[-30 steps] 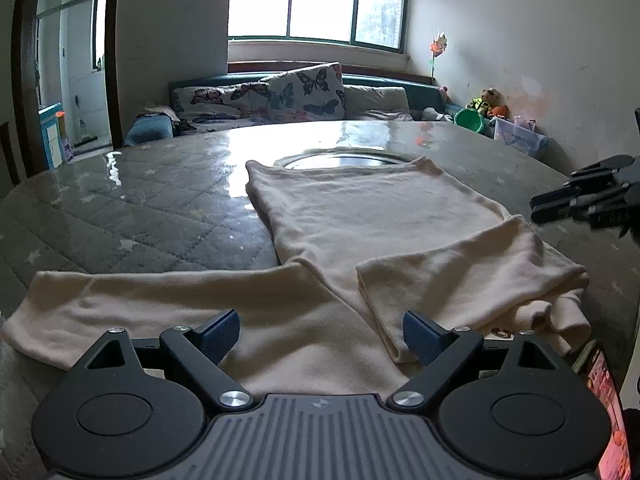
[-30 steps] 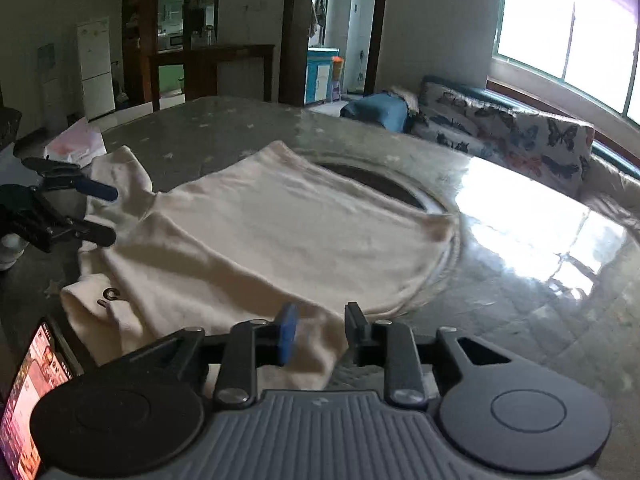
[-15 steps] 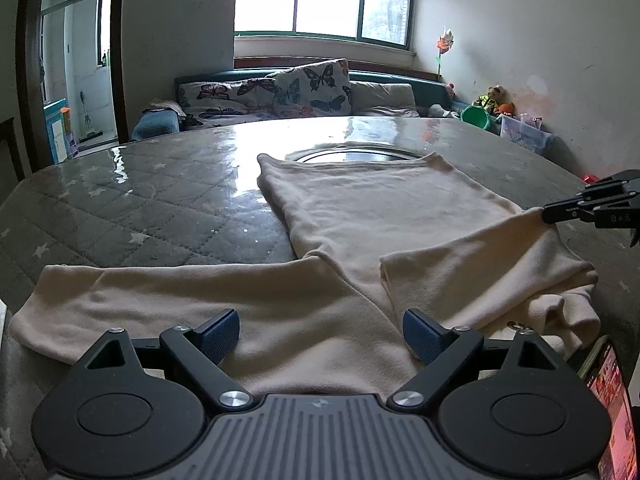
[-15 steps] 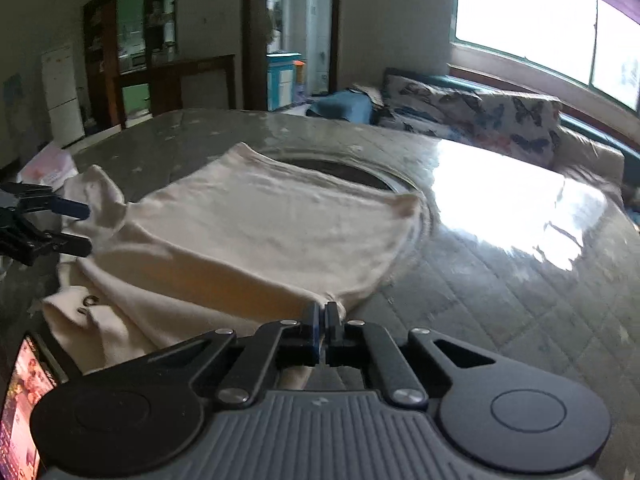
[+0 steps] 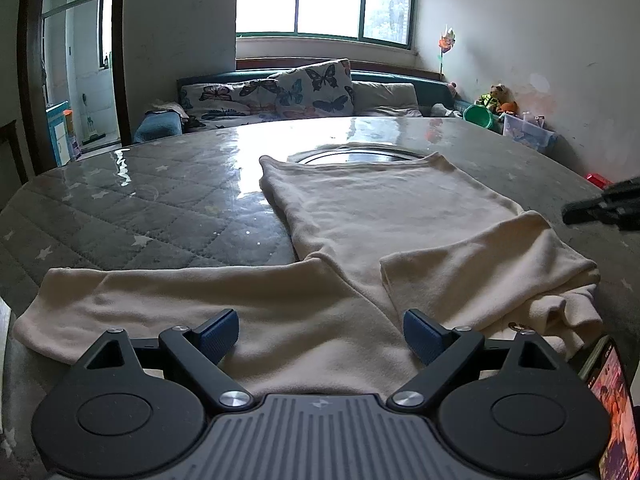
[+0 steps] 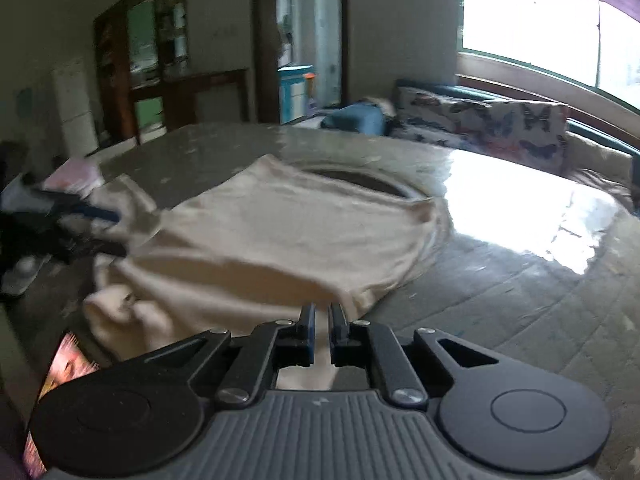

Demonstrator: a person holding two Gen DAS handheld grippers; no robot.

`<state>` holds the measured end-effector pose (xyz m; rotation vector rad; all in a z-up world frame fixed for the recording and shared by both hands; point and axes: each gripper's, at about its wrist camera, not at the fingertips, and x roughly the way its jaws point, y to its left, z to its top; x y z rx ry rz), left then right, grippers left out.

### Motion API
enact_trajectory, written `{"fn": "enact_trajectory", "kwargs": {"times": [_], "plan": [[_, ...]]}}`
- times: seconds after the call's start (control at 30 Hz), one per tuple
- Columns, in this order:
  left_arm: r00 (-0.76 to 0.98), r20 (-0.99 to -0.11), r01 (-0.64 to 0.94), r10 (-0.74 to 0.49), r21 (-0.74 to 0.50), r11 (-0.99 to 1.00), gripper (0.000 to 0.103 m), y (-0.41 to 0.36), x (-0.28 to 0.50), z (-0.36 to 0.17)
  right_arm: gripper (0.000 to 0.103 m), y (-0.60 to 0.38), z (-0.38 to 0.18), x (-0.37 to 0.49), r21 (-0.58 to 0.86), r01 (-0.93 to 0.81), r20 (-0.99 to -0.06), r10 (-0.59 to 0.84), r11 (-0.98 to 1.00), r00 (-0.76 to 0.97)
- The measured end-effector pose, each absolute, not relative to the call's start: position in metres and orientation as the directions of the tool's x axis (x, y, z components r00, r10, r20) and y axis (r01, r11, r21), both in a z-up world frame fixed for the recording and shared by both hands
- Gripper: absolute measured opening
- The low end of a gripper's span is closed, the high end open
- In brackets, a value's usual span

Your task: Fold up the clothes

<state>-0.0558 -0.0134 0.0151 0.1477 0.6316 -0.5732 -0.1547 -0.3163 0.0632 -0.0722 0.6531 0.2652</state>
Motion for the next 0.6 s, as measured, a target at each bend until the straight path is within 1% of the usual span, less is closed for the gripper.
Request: {"fn": "enact_trajectory", "kwargs": {"times": [0.17, 0.27, 0.47, 0.53, 0.6], "plan": [[0.676, -0.59, 0.528, -0.441, -0.03, 0.849, 0.092, -0.011, -0.06, 0.019, 0.006, -0.317, 0.042, -0.158, 0.026, -0.264, -0.663, 0.214, 0.964, 0.718], [0.695, -0.585, 0.507, -0.418, -0.013, 0.862, 0.092, -0.007, -0.064, 0.023, 0.006, -0.316, 0.048, -0.16, 0.001, -0.267, -0.652, 0.203, 0.964, 0.731], [0.736, -0.572, 0.449, -0.362, 0.012, 0.894, 0.092, 0.003, -0.071, 0.032, 0.006, -0.307, 0.064, -0.144, -0.012, -0.284, -0.59, 0.223, 0.959, 0.776], [0.745, -0.573, 0.427, -0.342, 0.017, 0.904, 0.092, 0.006, -0.072, 0.033, 0.011, -0.304, 0.062, -0.134, -0.009, -0.285, -0.59, 0.225, 0.958, 0.775], [0.754, -0.576, 0.399, -0.317, 0.018, 0.917, 0.092, 0.011, -0.073, 0.034, 0.011, -0.303, 0.054, -0.122, 0.008, -0.269, -0.609, 0.219, 0.963, 0.763]]}}
